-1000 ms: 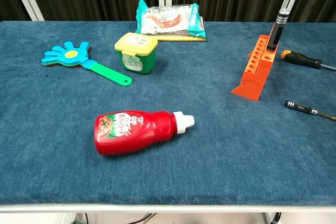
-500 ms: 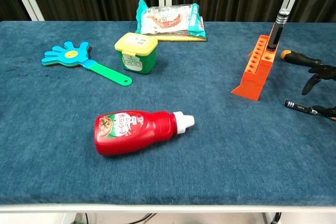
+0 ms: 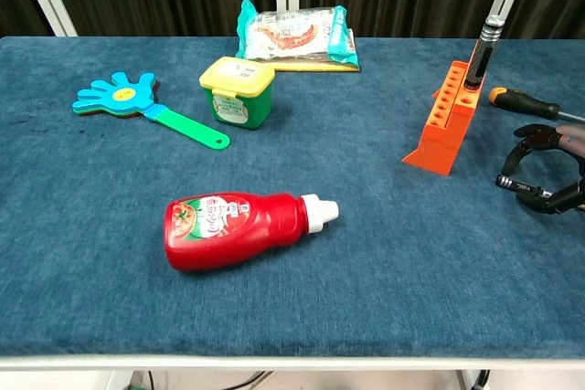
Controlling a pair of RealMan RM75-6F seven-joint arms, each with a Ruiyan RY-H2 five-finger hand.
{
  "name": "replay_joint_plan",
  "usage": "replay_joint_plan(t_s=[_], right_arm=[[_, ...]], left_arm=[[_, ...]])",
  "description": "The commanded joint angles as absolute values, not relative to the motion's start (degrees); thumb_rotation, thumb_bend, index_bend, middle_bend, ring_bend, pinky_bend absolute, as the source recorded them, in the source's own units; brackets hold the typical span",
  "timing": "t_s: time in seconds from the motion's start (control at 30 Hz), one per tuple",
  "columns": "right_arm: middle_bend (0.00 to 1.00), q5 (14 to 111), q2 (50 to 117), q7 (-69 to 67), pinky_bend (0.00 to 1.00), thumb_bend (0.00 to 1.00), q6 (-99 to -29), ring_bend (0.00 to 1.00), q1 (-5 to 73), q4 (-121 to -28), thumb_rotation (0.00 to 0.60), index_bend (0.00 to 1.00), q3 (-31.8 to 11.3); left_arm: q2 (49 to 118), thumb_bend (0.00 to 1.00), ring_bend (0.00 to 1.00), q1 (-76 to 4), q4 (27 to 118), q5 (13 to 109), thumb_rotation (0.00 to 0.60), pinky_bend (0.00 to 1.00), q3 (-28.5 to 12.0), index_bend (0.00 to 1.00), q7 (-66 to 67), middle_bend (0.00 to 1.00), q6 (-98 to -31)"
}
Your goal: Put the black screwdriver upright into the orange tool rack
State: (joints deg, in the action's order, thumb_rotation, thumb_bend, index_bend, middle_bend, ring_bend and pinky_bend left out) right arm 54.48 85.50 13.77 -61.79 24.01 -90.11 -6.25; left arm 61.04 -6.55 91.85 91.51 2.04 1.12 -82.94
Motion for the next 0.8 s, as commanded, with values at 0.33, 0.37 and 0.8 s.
replay_joint_plan(t_s=[0.33,0.37,0.8], right_arm=[[0.00,54.6,86.6,15.0,0.00,0.45,-62.2,0.00,23.8,-89.2,0.600,0.44,-6.6],[0.00,54.6,86.8,15.2,0.00,0.45,-62.0,0.00,23.9,-89.0,0.600,0.44,-6.5],[0.01,56.6,88.4,14.6,0.00,0.46,-63.8,0.00,23.1,-87.4,0.600,0.54,-7.0]], left_arm=[[61.1,0.00,0.03,-6.4,92.0,91.8,0.600,0.20,2.1,0.14,1.4,0.09,-83.2],[61.1,0.00,0.03,-6.4,92.0,92.0,0.600,0.20,2.2,0.14,1.3,0.09,-83.4],[61.0,0.00,0.03,-6.7,91.8,91.4,0.600,0.20,1.9,0.14,1.0,0.09,-82.6]])
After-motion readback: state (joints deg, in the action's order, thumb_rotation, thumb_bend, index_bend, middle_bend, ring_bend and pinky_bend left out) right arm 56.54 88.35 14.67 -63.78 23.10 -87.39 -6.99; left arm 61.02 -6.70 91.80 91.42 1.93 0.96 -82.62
